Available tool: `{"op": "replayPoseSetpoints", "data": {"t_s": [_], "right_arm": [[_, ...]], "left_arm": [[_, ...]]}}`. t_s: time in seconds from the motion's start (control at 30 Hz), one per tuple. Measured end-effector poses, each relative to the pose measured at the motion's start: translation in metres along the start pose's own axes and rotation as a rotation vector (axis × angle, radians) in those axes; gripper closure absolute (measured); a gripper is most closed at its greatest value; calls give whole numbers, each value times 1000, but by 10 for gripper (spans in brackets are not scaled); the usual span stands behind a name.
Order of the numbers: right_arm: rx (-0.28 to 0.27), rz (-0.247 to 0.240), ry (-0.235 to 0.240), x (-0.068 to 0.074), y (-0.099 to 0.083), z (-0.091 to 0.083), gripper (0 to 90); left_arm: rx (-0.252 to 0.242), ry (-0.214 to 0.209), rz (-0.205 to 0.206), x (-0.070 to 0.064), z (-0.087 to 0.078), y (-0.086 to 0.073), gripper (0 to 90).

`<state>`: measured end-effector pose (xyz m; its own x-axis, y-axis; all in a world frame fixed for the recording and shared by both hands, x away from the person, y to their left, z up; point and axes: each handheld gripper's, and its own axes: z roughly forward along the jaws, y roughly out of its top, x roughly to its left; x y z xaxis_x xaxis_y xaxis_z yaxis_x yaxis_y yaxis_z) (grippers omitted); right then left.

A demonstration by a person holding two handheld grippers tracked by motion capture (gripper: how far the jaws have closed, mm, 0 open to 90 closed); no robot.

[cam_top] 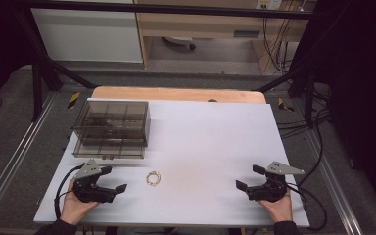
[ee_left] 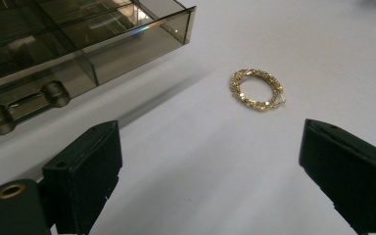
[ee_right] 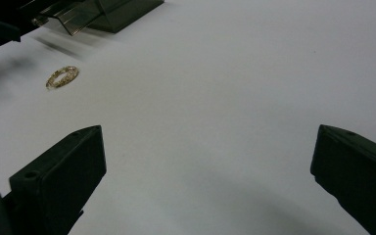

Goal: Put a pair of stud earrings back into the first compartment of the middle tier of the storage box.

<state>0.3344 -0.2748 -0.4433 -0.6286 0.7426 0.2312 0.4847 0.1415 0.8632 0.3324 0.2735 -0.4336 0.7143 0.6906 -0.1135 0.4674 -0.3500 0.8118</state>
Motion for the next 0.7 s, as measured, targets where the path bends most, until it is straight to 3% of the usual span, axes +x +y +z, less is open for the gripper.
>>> {"op": "replayPoseSetpoints", "data": {"t_s": [0.7], "right_arm": [[13, -8, 0, 0, -1, 1, 5]], "left_arm": [[70, -29, 39, -25, 28, 23, 198]]}}
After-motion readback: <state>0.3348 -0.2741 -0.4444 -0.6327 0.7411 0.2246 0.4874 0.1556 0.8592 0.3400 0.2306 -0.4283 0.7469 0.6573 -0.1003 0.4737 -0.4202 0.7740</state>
